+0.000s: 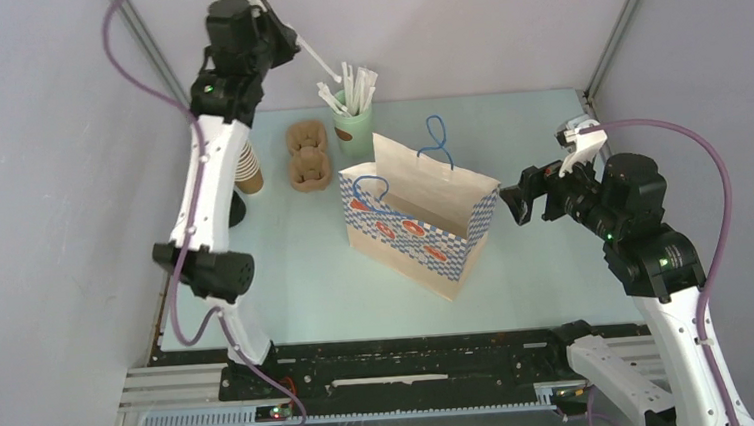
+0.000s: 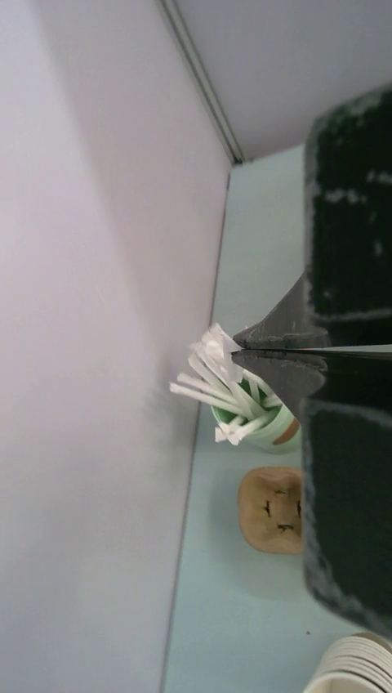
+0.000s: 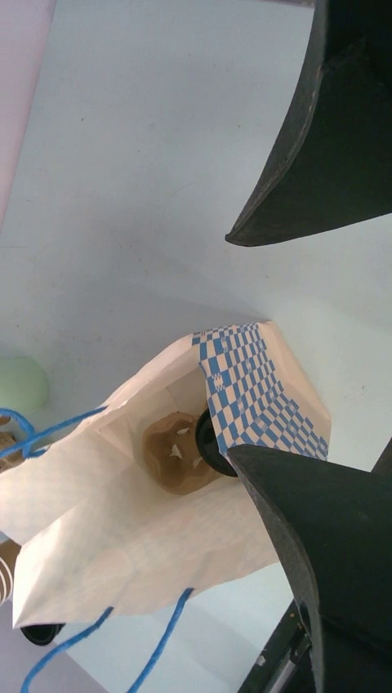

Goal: Pack the takeout coffee

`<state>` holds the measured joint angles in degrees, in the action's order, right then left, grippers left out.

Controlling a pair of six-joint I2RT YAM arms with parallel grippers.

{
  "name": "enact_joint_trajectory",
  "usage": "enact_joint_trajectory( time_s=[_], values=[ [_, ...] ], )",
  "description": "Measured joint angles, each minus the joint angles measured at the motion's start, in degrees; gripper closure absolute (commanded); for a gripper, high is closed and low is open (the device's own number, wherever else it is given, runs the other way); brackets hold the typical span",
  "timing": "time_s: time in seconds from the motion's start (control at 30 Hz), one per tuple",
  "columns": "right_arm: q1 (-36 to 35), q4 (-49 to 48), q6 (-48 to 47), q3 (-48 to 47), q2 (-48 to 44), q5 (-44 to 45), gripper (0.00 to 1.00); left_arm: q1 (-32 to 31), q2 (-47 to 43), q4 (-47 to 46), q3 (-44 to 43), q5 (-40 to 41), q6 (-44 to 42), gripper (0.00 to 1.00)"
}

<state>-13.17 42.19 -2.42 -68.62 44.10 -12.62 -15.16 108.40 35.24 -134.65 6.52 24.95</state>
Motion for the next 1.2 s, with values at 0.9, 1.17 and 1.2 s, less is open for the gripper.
enact_joint_trajectory(
  time_s=[0.9, 1.17, 1.2],
  values=[
    [-4.9, -4.9, 9.0, 0.1, -9.1, 3.1, 0.0, -22.4, -34.4, -3.6, 43.7, -9.3, 21.3, 1.0],
    [-4.9, -2.3, 10.5, 0.0, -15.6, 3.6, 0.0, -25.4, -33.1, -10.1, 48.5, -9.9, 25.8, 0.81],
    [-4.9, -2.1, 10.7, 0.0, -15.8, 3.6, 0.0, -26.0, -32.3, -10.6, 48.6, -9.9, 26.5, 0.7]
  ],
)
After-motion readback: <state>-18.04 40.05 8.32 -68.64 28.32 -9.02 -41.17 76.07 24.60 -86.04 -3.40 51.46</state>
